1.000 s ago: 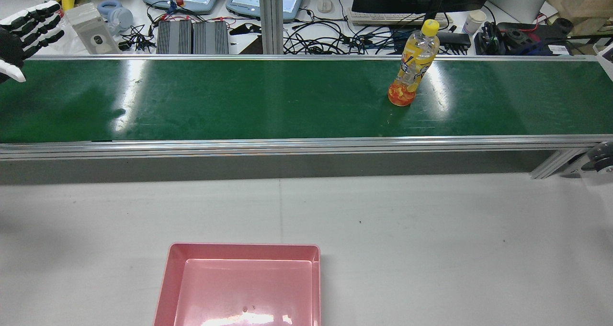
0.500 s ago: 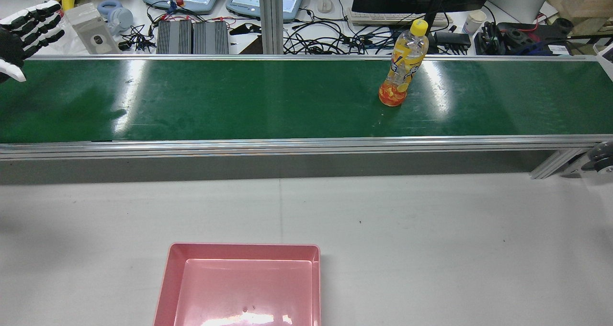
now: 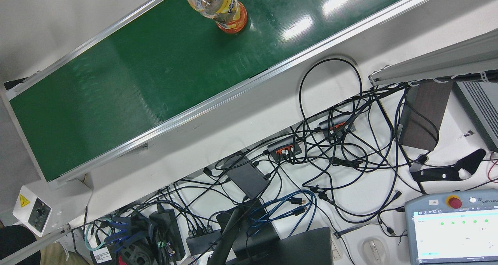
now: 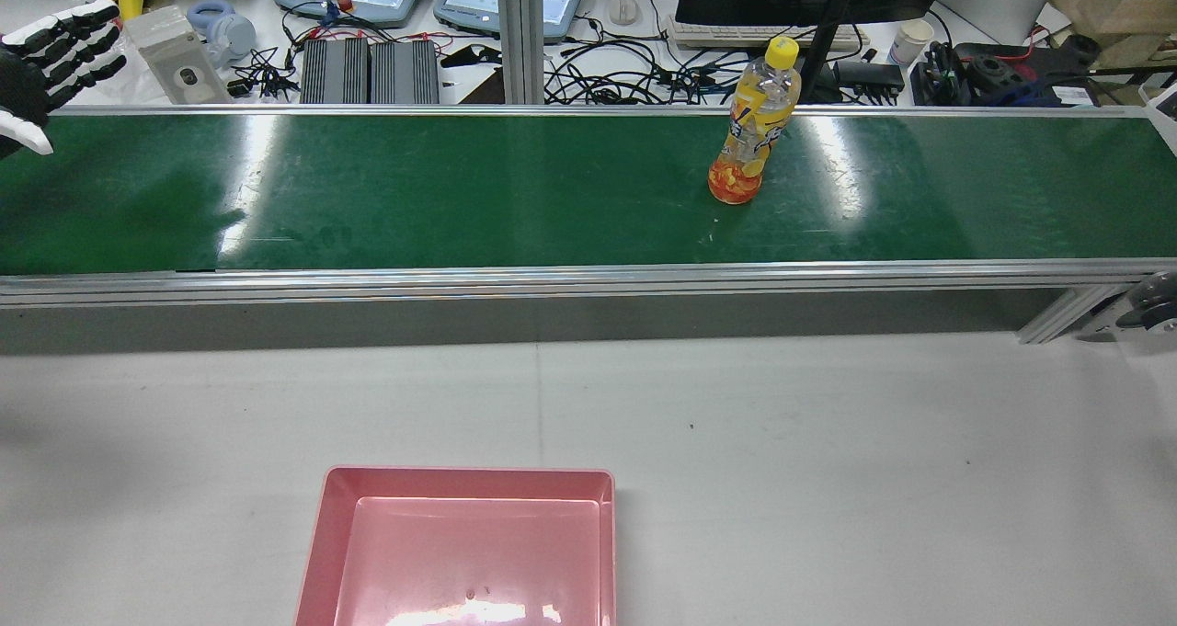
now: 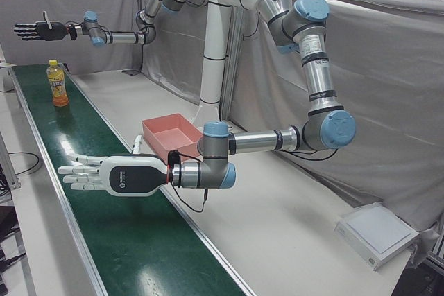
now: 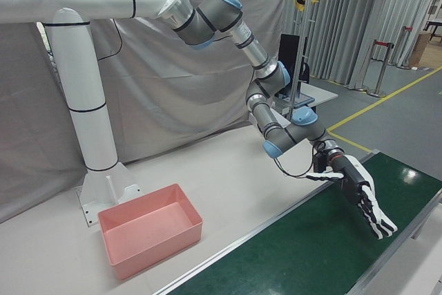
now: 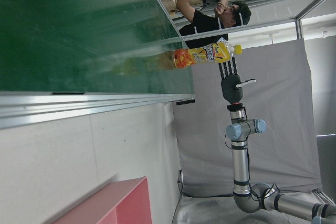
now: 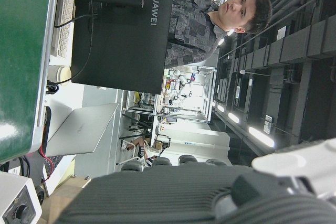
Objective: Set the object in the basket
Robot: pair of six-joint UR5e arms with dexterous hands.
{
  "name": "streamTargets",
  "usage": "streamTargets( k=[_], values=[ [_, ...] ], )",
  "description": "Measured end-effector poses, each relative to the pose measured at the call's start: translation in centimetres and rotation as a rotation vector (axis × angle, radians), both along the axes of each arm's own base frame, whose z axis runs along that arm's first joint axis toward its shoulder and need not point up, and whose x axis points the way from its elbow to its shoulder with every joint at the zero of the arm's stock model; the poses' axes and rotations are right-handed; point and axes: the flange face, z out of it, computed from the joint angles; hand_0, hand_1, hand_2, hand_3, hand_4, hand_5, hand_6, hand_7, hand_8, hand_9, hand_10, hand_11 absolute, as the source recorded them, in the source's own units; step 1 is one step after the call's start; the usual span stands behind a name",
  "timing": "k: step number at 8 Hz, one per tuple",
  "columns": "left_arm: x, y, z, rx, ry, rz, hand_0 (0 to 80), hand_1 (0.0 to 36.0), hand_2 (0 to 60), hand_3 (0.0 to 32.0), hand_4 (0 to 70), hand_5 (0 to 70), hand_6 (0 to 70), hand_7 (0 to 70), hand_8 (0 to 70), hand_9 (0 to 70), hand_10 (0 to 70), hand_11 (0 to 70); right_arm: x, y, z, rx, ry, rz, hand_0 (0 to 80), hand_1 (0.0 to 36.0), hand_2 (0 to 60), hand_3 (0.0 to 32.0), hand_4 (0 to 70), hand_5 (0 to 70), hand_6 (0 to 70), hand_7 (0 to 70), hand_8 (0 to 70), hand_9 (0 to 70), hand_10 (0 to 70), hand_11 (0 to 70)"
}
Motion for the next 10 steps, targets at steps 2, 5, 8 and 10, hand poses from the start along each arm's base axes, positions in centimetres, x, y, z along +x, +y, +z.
streamTargets(
  k=[2, 5, 8, 10],
  values=[
    [0.06, -0.05, -0.10, 0.001, 0.000, 0.001, 55.4, 8.2, 0.0, 0.0, 9.7, 11.4, 0.0, 0.0, 1.9, 2.5, 3.7, 7.0, 0.00, 0.00, 0.00, 0.000, 0.000, 0.000, 0.0, 0.0, 0.0, 0.0, 0.0, 0.0, 0.0, 0.0, 0.0, 0.0, 0.0, 0.0],
    [0.08, -0.07, -0.12, 0.001, 0.001, 0.001, 55.4, 8.3, 0.0, 0.0, 9.4, 11.1, 0.0, 0.0, 1.7, 2.3, 3.8, 7.2, 0.00, 0.01, 0.01, -0.001, 0.000, 0.000, 0.0, 0.0, 0.0, 0.0, 0.0, 0.0, 0.0, 0.0, 0.0, 0.0, 0.0, 0.0],
    [0.07, -0.12, -0.24, 0.003, 0.002, 0.000, 55.4, 8.3, 0.0, 0.0, 9.2, 11.7, 0.0, 0.0, 1.6, 2.2, 4.5, 8.1, 0.00, 0.00, -0.09, 0.001, 0.000, 0.000, 0.0, 0.0, 0.0, 0.0, 0.0, 0.0, 0.0, 0.0, 0.0, 0.0, 0.0, 0.0],
    [0.11, -0.15, -0.29, 0.003, 0.002, 0.001, 56.9, 9.3, 0.0, 2.4, 7.9, 5.1, 0.0, 0.0, 0.0, 0.0, 5.0, 9.1, 0.00, -0.01, -0.10, 0.001, 0.000, 0.000, 0.0, 0.0, 0.0, 0.0, 0.0, 0.0, 0.0, 0.0, 0.0, 0.0, 0.0, 0.0]
  ],
)
